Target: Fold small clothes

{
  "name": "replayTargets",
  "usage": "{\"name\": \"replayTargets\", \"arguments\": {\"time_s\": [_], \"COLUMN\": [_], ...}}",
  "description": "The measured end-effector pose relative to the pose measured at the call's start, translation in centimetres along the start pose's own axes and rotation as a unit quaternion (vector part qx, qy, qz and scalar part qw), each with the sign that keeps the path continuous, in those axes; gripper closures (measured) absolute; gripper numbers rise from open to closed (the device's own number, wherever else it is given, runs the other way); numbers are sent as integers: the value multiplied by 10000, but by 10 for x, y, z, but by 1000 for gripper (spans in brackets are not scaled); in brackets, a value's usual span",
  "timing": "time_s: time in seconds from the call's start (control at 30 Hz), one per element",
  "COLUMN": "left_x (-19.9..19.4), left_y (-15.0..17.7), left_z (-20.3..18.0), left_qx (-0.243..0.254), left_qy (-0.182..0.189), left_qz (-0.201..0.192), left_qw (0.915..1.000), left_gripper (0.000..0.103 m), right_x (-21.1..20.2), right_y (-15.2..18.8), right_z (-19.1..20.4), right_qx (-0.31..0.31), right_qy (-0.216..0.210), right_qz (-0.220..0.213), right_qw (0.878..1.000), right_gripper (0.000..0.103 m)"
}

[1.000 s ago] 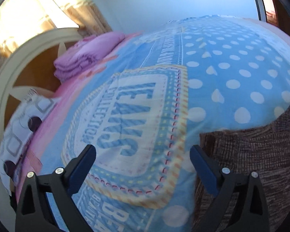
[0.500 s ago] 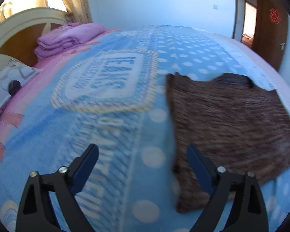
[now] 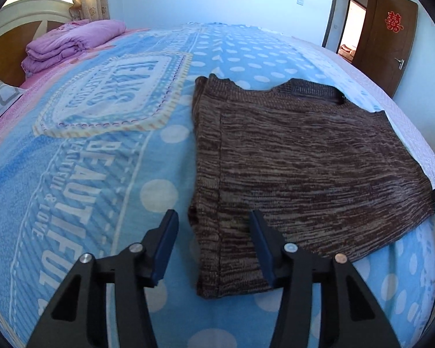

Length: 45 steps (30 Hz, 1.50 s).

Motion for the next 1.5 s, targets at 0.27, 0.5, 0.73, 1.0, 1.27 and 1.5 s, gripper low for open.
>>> {"name": "replayTargets", "arguments": {"time_s": [0.27, 0.5, 0.73, 1.0, 1.27, 1.5], "left_x": [-5, -20, -10, -9, -29, -39], "left_y": [3, 5, 11, 8, 10, 2], "left_z": [-10, -8, 2, 10, 5, -18], "left_qx": [267, 298, 119, 117, 284, 453], "left_qy": [-35, 202, 286, 327, -276, -784], "left_qz": [-205, -345, -129, -92, -424, -807], "left_qw": [9994, 9988, 9994, 9994, 9983, 9926], "left_gripper": [90, 92, 94, 95, 66, 37], "right_x": [12, -15, 2, -2, -18, -22], "right_y": [4, 14, 23, 28, 22, -11], "right_z": [4, 14, 1, -2, 5, 90], "right_qx": [-179, -399, -218, -154, -99, -857], "right_qy": [-71, -114, -48, -22, 656, 138], "right_qz": [47, -166, 81, 157, 71, -481], "right_qw": [9998, 9990, 9997, 9998, 9978, 9951], "right_gripper": [96, 98, 98, 99, 59, 51]}}
Point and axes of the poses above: each gripper's, at about its wrist camera, not at the fingertips, and x roughly the way its jaws point, z to its left, y to its underside, the point moved 4 cm from there along x, roughly the way its jaws point, and after that the axes turned 8 degrees about z, right-handed, at the moved point
